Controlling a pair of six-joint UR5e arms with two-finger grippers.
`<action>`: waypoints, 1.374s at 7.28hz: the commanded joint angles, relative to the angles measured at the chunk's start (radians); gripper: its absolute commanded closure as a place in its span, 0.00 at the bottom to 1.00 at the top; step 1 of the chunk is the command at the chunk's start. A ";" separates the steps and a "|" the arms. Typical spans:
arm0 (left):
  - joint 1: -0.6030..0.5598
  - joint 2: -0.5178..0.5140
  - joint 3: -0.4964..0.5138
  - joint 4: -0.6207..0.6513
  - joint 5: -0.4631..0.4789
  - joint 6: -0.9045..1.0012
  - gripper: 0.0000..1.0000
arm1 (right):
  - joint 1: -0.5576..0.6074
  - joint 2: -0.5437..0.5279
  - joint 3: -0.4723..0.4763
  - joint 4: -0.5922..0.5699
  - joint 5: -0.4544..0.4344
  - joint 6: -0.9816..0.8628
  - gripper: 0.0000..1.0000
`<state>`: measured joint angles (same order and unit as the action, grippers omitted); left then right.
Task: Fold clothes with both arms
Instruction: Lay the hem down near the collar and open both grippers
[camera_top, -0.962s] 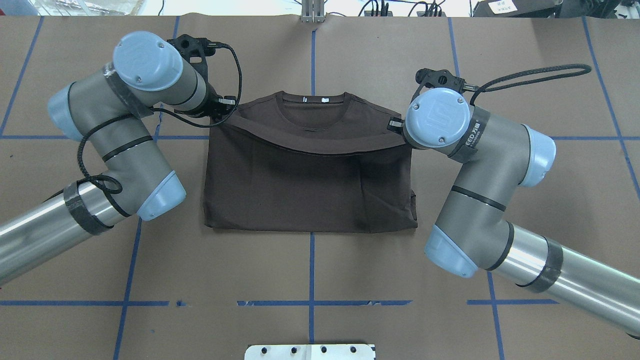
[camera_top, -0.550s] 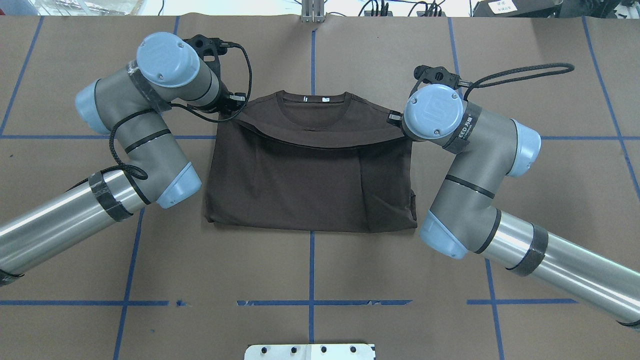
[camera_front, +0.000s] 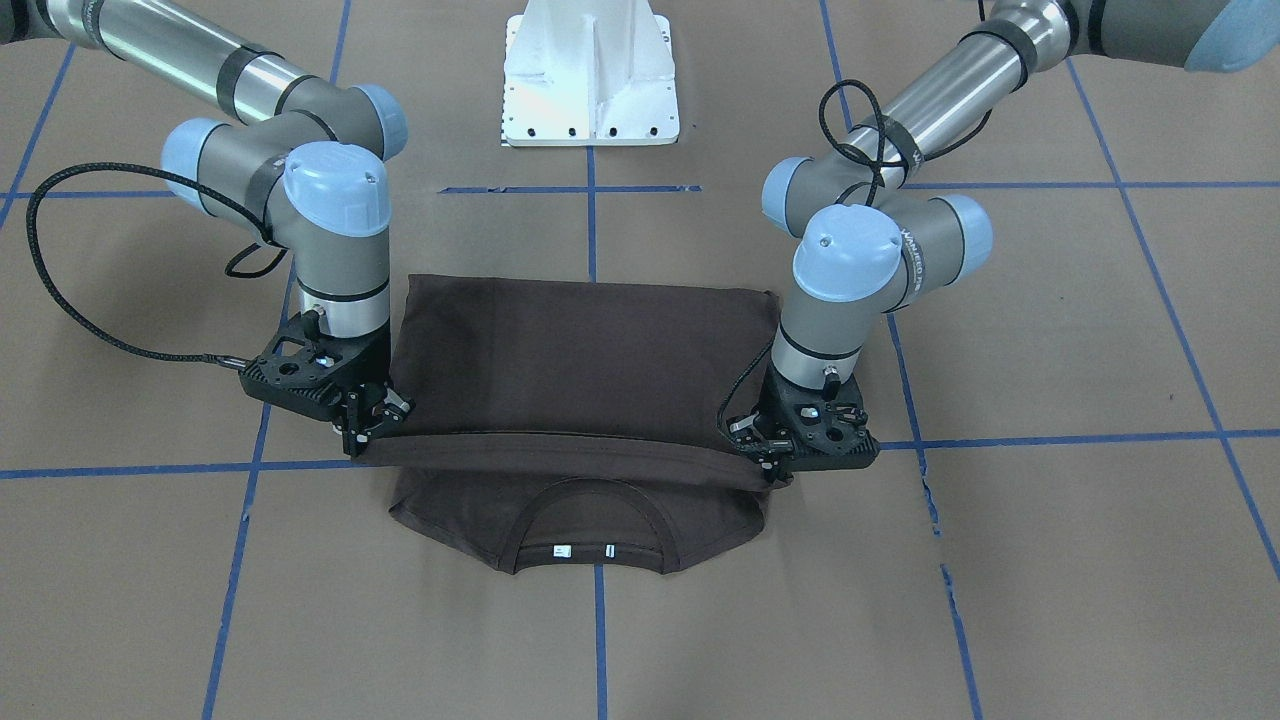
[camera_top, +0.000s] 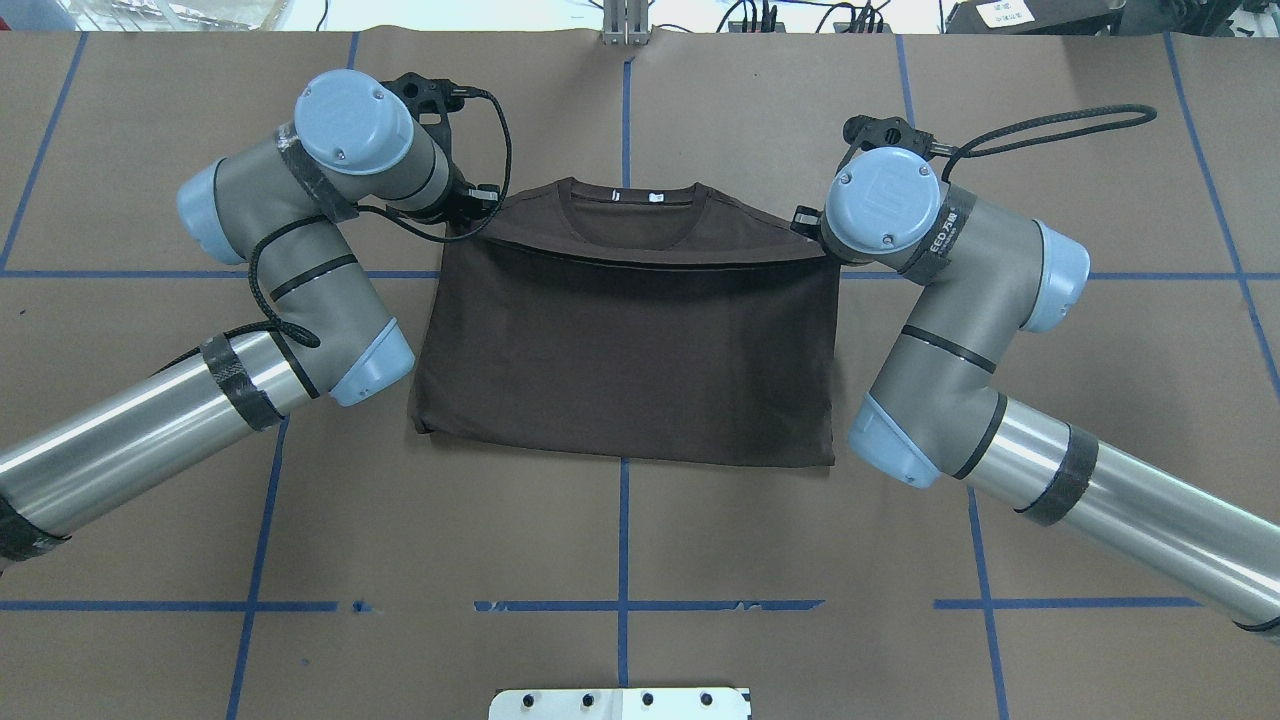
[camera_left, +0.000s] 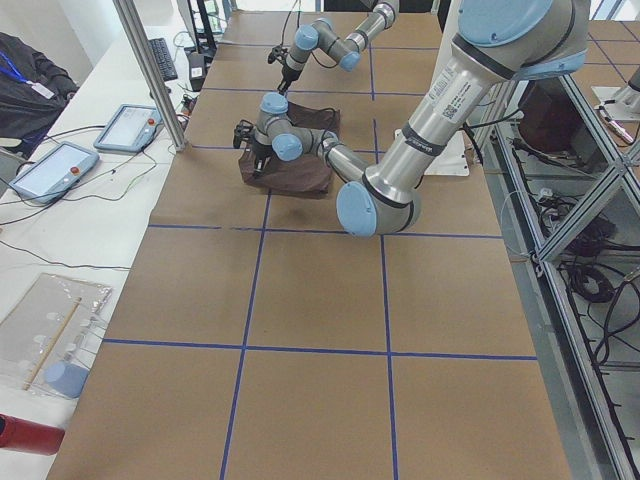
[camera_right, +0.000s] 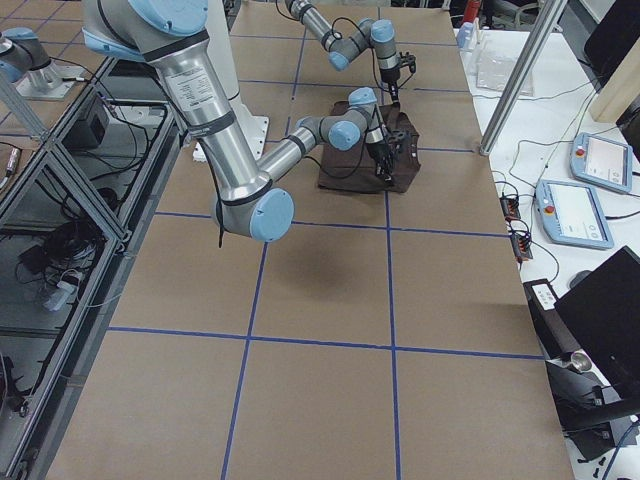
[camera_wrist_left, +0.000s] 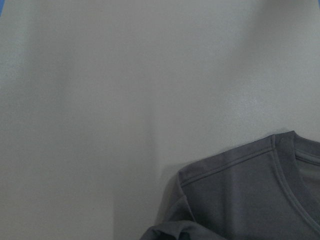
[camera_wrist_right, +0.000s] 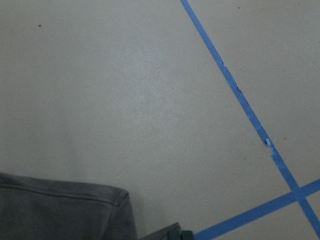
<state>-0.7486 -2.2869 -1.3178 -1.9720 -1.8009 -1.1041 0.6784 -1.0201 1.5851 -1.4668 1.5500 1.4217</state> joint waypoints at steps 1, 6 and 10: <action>0.000 -0.002 0.002 -0.002 -0.002 0.001 1.00 | 0.001 0.000 -0.017 0.000 0.001 -0.006 1.00; 0.011 0.131 -0.235 -0.041 -0.027 0.058 0.00 | 0.047 -0.003 0.061 0.005 0.141 -0.182 0.00; 0.096 0.369 -0.437 -0.093 -0.052 0.018 0.01 | 0.069 -0.009 0.110 0.005 0.213 -0.227 0.00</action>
<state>-0.6790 -1.9702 -1.7230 -2.0592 -1.8532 -1.0660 0.7416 -1.0296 1.6893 -1.4622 1.7528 1.2006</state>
